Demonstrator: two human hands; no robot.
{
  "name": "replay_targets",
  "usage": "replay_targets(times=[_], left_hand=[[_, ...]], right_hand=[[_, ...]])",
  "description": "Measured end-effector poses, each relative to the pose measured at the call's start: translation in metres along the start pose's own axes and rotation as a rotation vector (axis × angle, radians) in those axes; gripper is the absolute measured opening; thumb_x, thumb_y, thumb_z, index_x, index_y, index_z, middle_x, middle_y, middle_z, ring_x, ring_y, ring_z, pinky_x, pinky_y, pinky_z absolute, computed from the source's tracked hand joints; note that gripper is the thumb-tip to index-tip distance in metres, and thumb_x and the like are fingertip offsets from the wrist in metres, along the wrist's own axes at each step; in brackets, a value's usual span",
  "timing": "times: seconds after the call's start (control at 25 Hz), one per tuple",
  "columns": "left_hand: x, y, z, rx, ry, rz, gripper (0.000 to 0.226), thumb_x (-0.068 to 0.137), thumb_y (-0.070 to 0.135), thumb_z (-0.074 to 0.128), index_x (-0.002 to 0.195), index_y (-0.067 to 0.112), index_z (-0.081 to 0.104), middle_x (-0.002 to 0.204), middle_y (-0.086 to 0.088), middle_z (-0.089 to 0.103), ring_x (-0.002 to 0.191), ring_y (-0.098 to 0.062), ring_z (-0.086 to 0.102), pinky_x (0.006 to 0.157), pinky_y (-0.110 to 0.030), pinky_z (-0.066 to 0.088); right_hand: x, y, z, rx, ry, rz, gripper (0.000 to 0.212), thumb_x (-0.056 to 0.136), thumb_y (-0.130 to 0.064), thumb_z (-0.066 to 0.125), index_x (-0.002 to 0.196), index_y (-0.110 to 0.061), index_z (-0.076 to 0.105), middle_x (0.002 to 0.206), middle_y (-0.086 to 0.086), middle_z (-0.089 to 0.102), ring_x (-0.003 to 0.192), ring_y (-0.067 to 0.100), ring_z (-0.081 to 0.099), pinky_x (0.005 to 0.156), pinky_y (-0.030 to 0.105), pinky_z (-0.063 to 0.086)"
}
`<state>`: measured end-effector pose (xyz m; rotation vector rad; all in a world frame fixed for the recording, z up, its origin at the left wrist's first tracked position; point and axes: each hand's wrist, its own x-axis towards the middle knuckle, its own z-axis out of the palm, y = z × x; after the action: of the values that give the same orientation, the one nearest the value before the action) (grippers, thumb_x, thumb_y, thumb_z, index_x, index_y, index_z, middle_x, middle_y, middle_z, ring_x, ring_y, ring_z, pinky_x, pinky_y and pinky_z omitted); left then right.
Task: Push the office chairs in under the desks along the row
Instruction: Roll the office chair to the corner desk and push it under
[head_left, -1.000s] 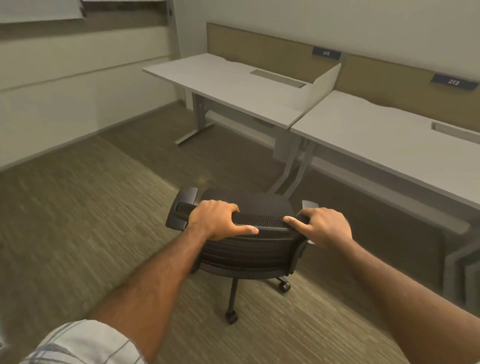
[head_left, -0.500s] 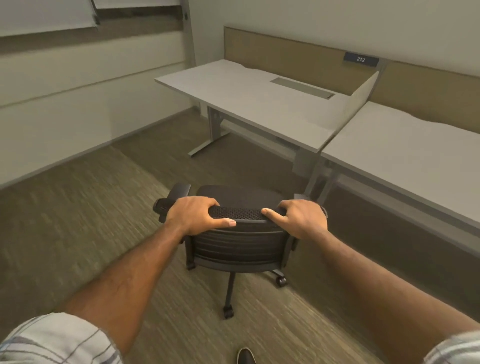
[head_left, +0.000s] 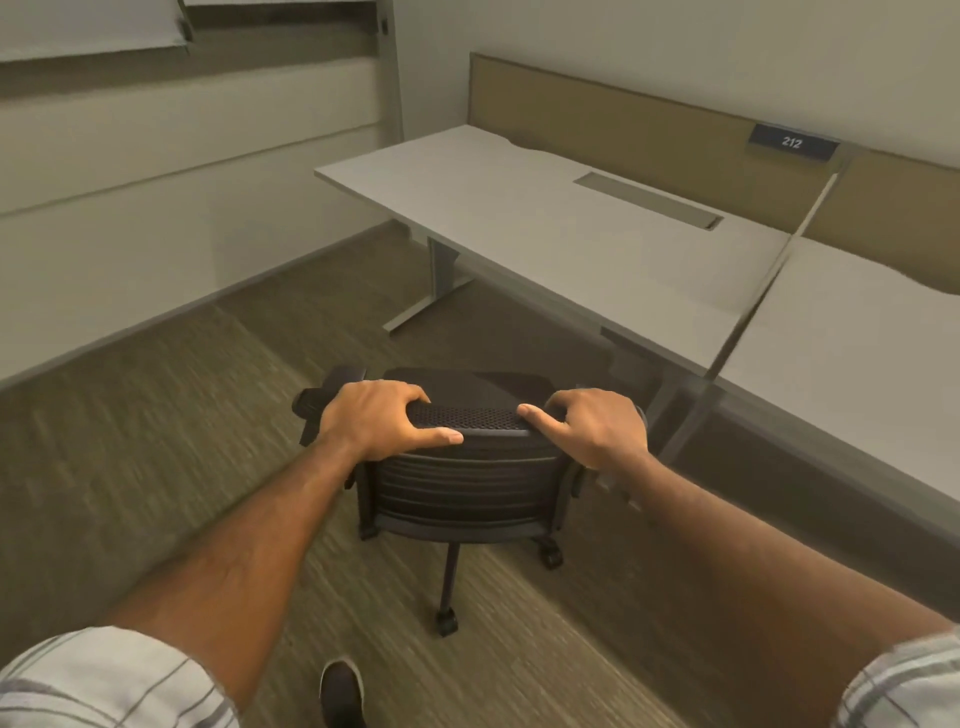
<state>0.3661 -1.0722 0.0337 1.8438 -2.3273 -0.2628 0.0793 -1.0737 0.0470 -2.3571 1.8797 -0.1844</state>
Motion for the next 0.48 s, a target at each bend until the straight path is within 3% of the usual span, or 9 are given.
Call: replay_targets(times=[0.12, 0.36, 0.48], left_hand=[[0.048, -0.050, -0.006, -0.001, 0.029, 0.039, 0.104, 0.050, 0.110, 0.027, 0.111, 0.037, 0.070, 0.101, 0.014, 0.072, 0.096, -0.013, 0.067, 0.080, -0.035, 0.048], [0.124, -0.157, -0.020, -0.064, 0.068, 0.096, 0.099, 0.067, 0.103, 0.019, 0.112, 0.033, 0.072, 0.104, 0.008, 0.075, 0.100, -0.017, 0.068, 0.083, -0.037, 0.052], [0.167, -0.206, -0.030, -0.029, 0.073, 0.127, 0.093, 0.072, 0.099, 0.018, 0.111, 0.035, 0.073, 0.103, 0.008, 0.075, 0.099, -0.018, 0.068, 0.081, -0.037, 0.052]], right_hand=[[0.055, -0.025, 0.006, -0.007, 0.002, 0.031, 0.070, 0.087, -0.083, 0.026, 0.094, -0.032, 0.073, 0.076, -0.010, 0.068, 0.067, 0.008, 0.051, 0.053, 0.024, 0.028], [0.156, -0.091, 0.025, 0.040, 0.037, 0.094, 0.085, 0.078, -0.089, 0.014, 0.096, -0.030, 0.073, 0.080, -0.011, 0.069, 0.068, 0.005, 0.054, 0.054, 0.021, 0.029], [0.205, -0.120, 0.033, 0.020, 0.039, 0.135, 0.077, 0.084, -0.086, 0.021, 0.095, -0.031, 0.074, 0.078, -0.011, 0.070, 0.067, 0.006, 0.055, 0.053, 0.022, 0.031]])
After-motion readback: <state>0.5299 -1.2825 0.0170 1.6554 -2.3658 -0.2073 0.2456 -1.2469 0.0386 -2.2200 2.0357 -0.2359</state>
